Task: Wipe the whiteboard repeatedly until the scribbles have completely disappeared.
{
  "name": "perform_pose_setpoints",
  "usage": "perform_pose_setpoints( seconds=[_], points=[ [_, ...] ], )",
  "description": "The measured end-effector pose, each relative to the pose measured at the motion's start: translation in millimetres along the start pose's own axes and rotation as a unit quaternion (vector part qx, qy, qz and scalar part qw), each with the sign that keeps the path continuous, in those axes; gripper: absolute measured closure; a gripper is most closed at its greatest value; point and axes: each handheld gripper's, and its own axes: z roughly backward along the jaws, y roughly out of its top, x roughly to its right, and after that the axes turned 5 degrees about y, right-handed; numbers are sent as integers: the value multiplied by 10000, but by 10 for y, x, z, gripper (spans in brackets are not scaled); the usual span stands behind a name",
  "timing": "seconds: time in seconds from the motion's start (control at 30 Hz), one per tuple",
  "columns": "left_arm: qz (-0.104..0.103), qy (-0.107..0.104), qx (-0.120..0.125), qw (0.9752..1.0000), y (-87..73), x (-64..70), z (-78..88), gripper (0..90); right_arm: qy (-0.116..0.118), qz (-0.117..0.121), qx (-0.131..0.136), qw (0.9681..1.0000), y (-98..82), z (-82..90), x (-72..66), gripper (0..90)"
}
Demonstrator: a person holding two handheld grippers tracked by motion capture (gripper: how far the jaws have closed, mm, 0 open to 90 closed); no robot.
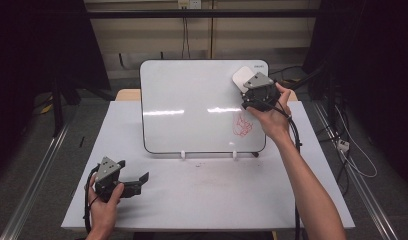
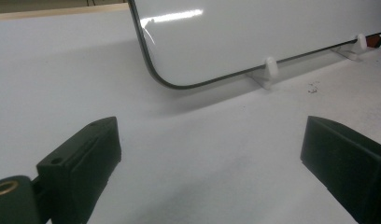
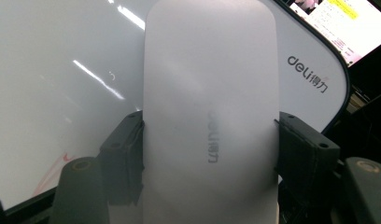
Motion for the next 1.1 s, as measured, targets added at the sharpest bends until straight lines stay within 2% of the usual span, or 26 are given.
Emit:
perform_pose_setpoints(
  seconds=[0.23,0.8,1.03,1.1],
  points=[
    [-12,-8,-5,10000,0,4,-15,50,86,121,34,9999,-48,-8,-158,314],
    [-28,0,-8,10000,3,12,-10,50,390,601,115,9974,-78,-35,-758,315],
    [-22,-19,-10,10000,4,21,-17,50,589,873,95,9944,-94,-39,-1046,314],
    [-38,-27,-30,10000,3,21,-18,50,626,1030,75,9927,-96,-39,-1138,315]
  ],
)
